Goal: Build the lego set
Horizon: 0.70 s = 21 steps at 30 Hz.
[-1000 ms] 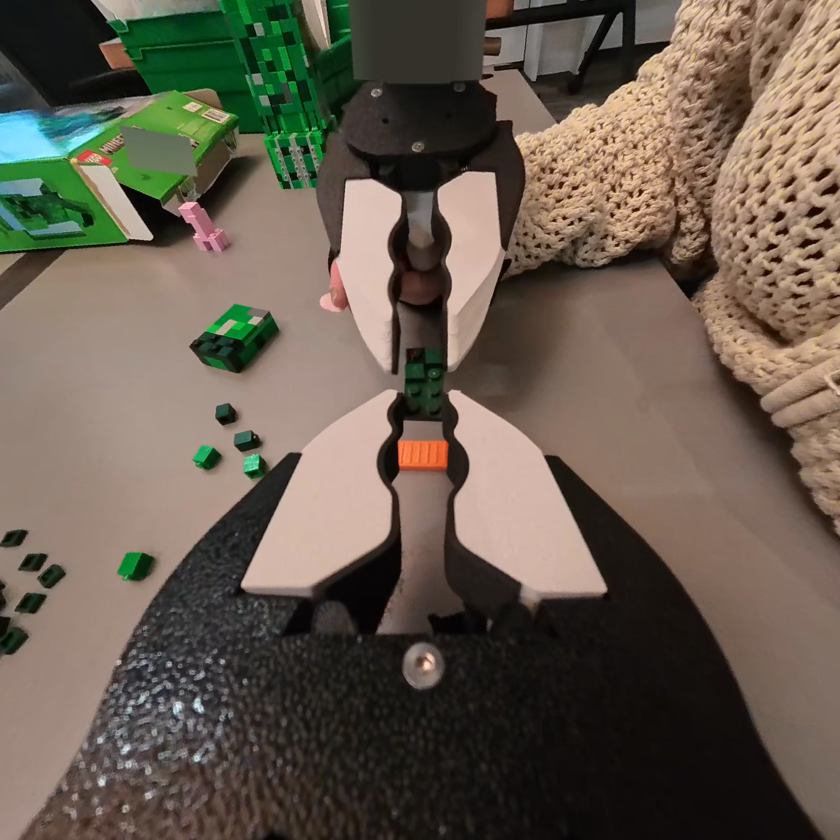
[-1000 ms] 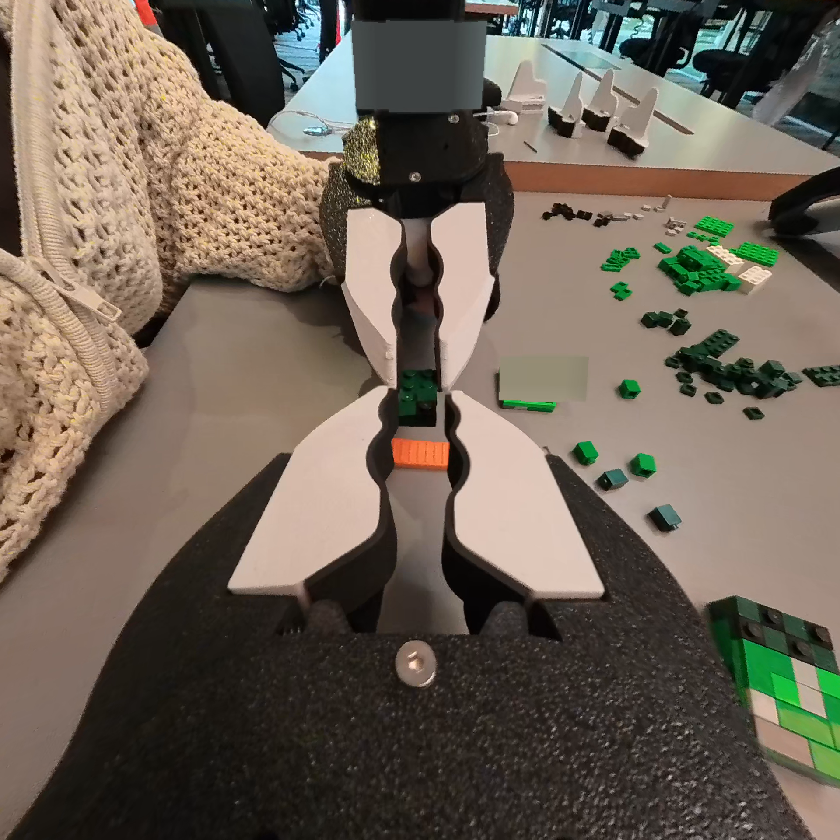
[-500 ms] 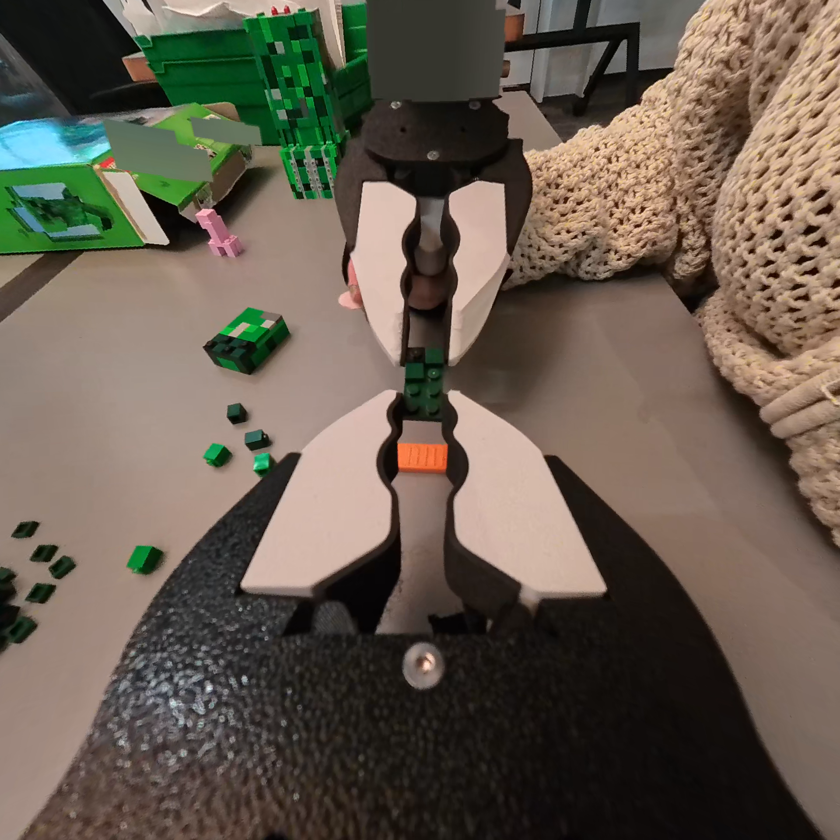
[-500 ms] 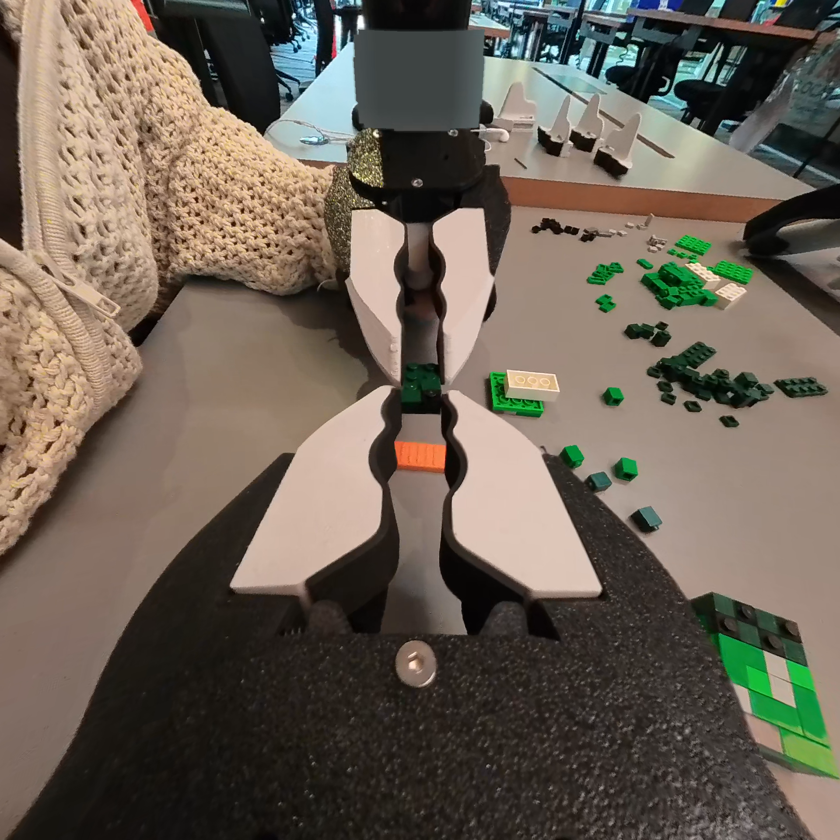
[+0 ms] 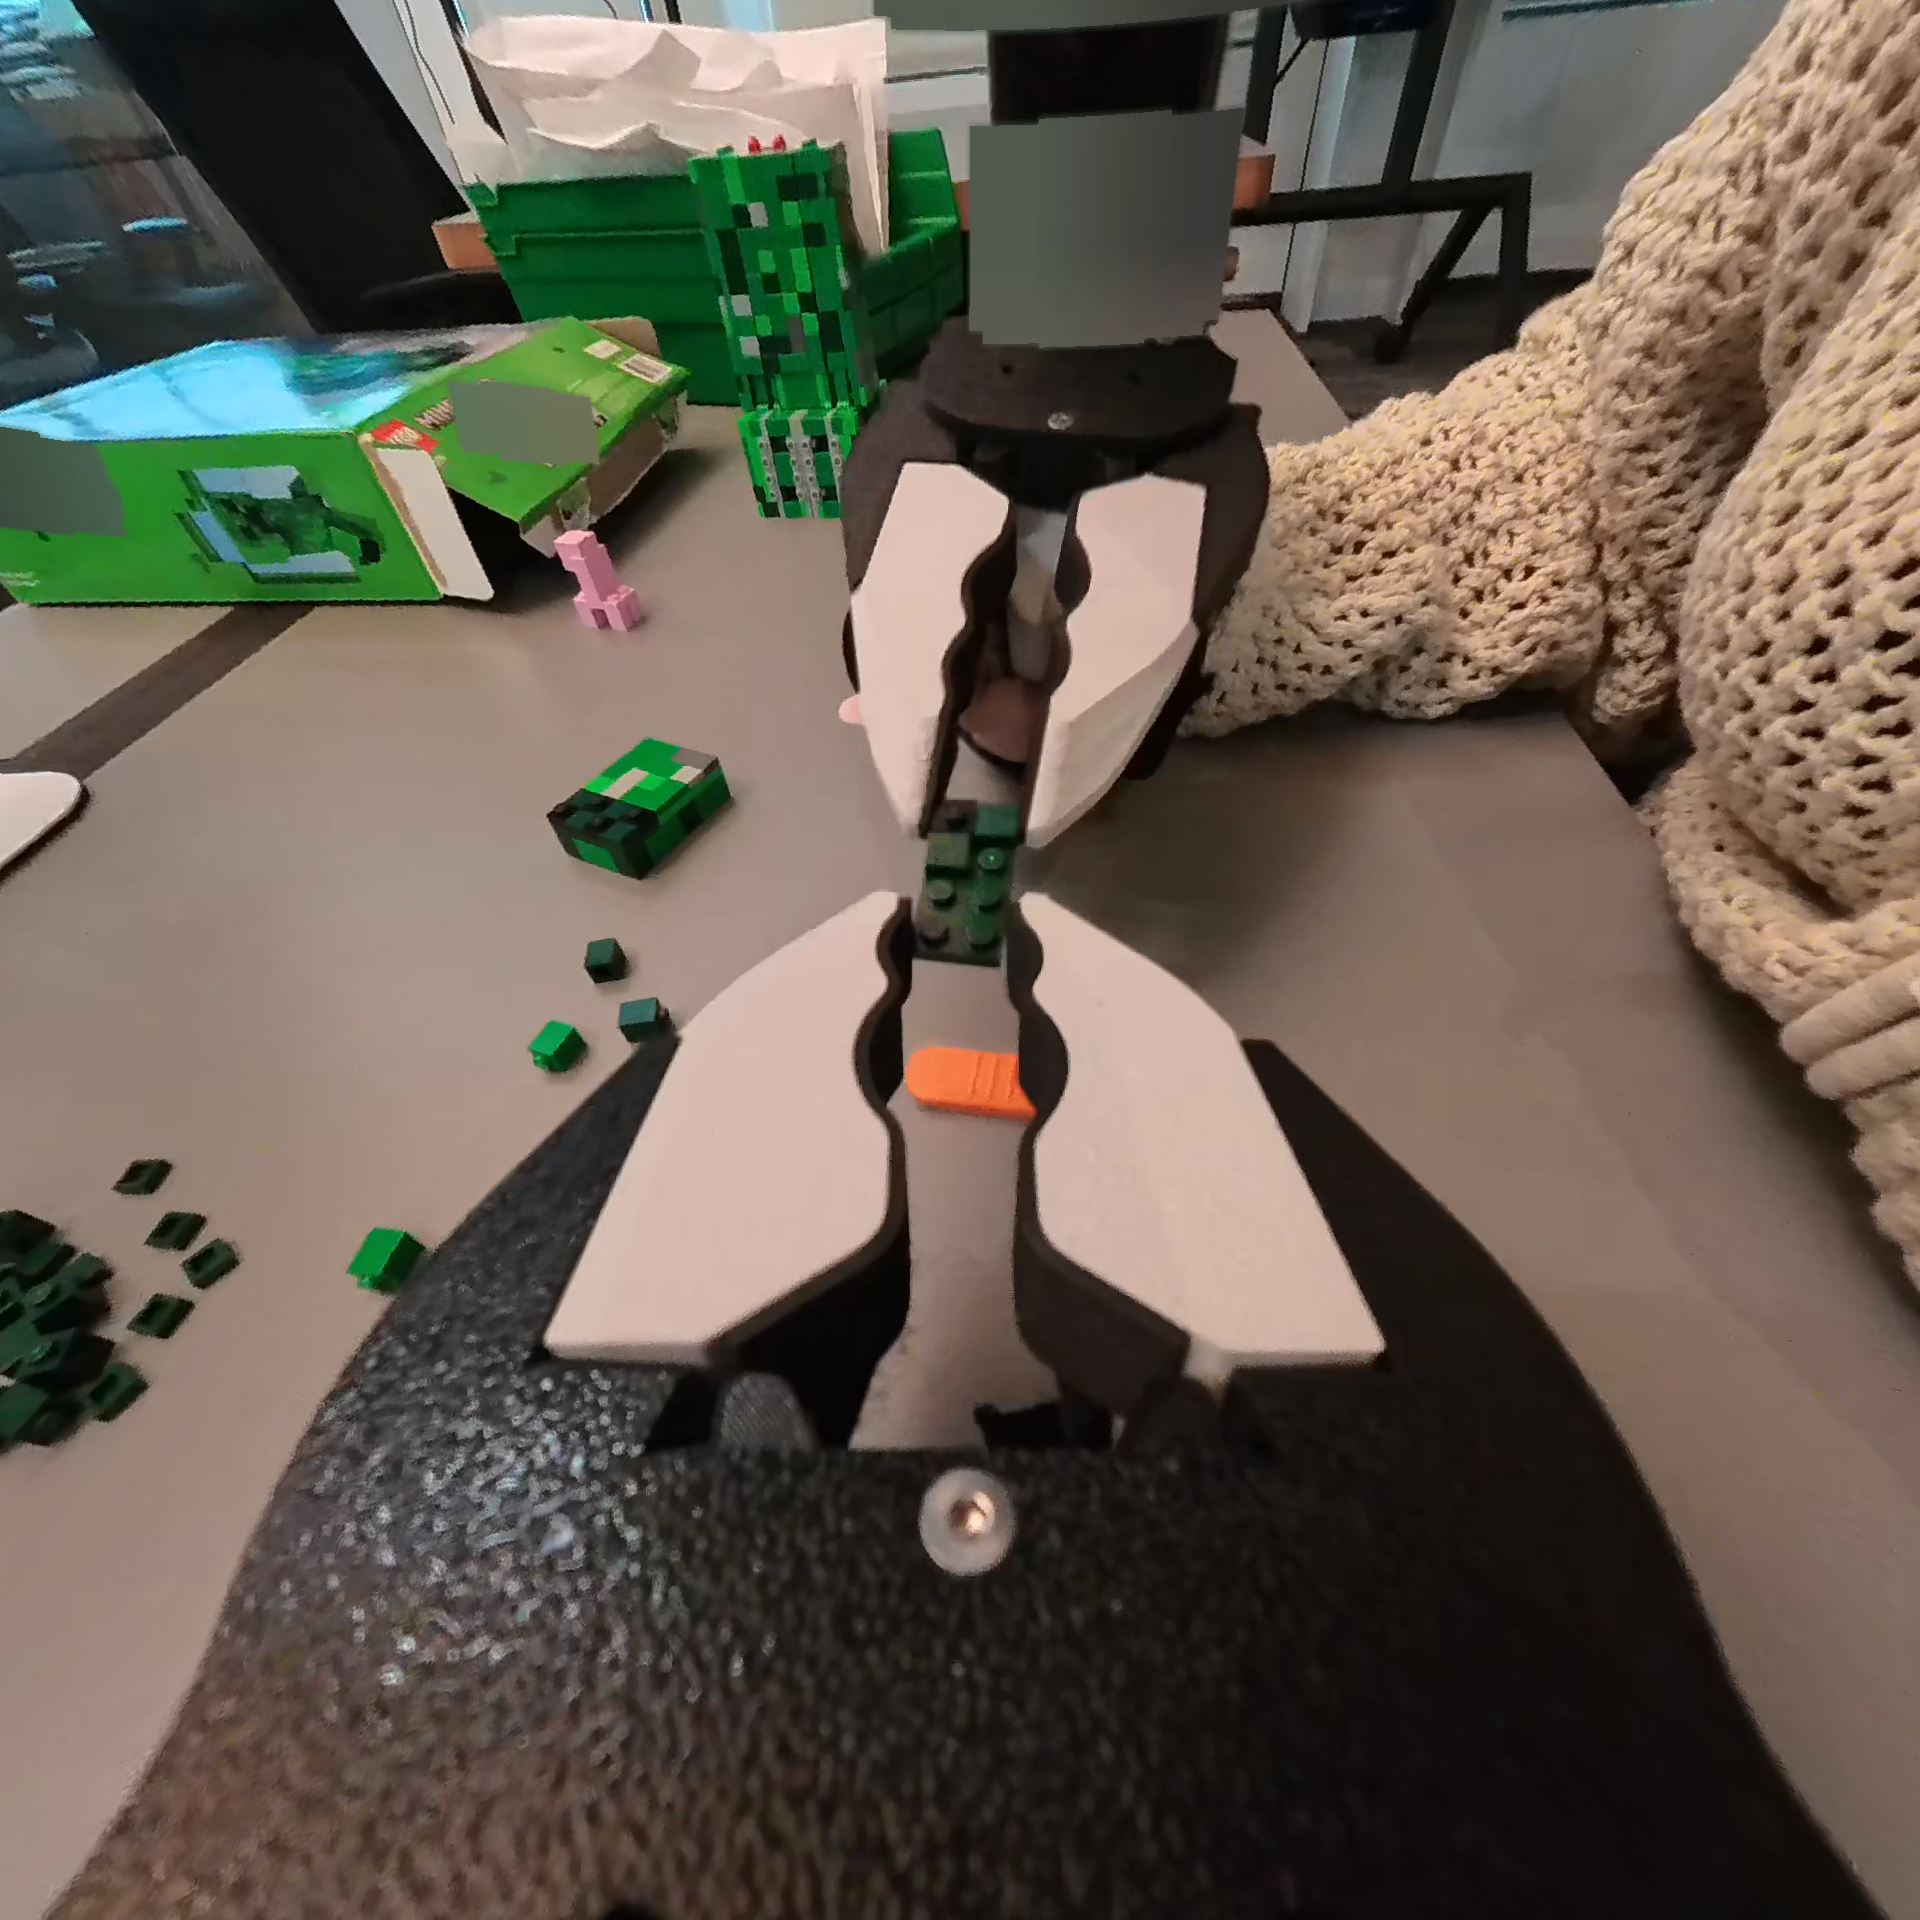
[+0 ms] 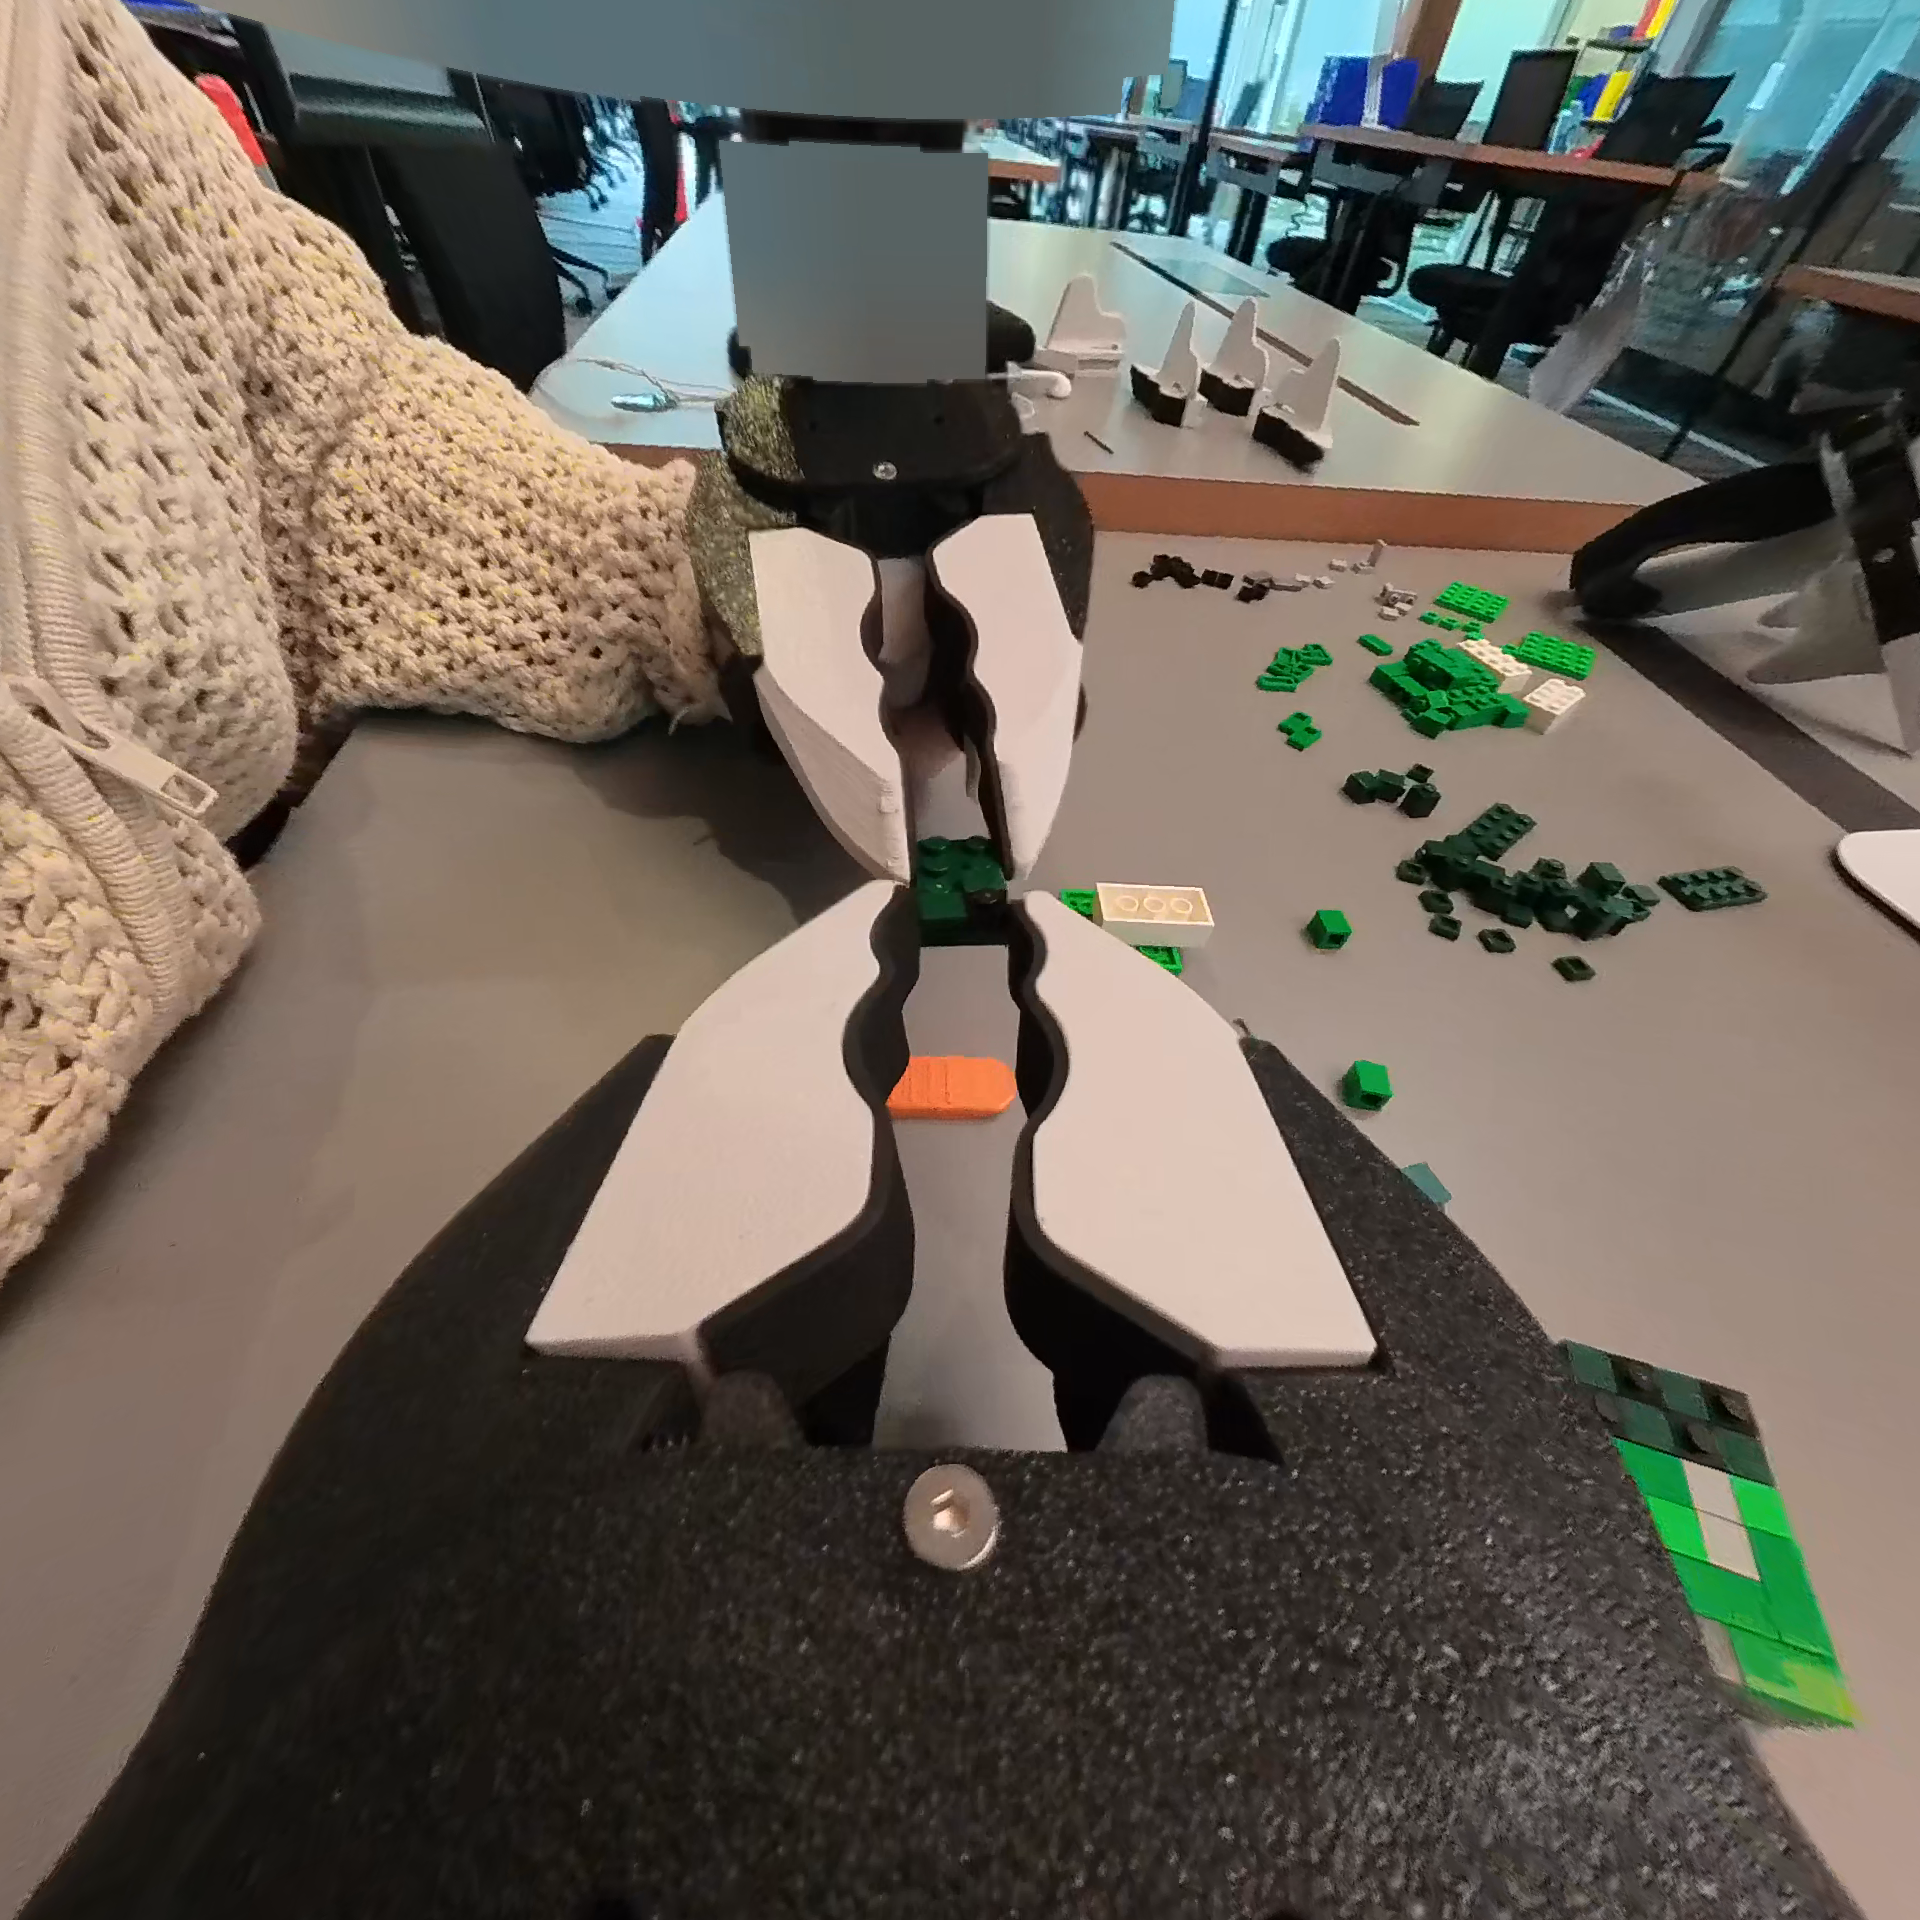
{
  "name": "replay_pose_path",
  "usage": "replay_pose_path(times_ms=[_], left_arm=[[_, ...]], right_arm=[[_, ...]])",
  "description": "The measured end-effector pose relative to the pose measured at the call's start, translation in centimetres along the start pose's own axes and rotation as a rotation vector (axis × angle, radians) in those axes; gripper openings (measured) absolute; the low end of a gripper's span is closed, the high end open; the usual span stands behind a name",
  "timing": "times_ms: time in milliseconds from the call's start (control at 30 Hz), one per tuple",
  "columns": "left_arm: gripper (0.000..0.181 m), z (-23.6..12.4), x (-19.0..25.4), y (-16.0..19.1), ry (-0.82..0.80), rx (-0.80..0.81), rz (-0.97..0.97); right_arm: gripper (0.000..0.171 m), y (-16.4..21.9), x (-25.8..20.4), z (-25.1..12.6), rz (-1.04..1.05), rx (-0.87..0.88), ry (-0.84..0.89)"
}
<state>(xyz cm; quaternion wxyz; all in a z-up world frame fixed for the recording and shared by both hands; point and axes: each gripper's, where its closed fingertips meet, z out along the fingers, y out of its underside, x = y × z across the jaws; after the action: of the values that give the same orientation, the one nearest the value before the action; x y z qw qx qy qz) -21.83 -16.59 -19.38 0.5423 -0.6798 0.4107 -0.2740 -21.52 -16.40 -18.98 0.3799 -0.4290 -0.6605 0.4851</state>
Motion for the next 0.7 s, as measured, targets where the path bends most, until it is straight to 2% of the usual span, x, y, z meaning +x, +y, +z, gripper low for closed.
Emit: replay_pose_path(times_ms=[100, 167, 700], left_arm=[[0.026, 0.4, 0.3, 0.2, 0.011, -0.02, -0.003], [0.018, 0.6, 0.7, 0.6, 0.028, -0.043, 0.012], [0.017, 0.8, 1.4, 0.6, 0.059, -0.04, 0.052]], right_arm=[[0.016, 0.1, -0.3, 0.0, 0.012, 0.0, -0.027], [0.016, 0.2, -0.7, 0.3, 0.006, -0.004, -0.047], [0.02, 0.3, -1.7, -0.6, 0.074, 0.007, -0.18]])
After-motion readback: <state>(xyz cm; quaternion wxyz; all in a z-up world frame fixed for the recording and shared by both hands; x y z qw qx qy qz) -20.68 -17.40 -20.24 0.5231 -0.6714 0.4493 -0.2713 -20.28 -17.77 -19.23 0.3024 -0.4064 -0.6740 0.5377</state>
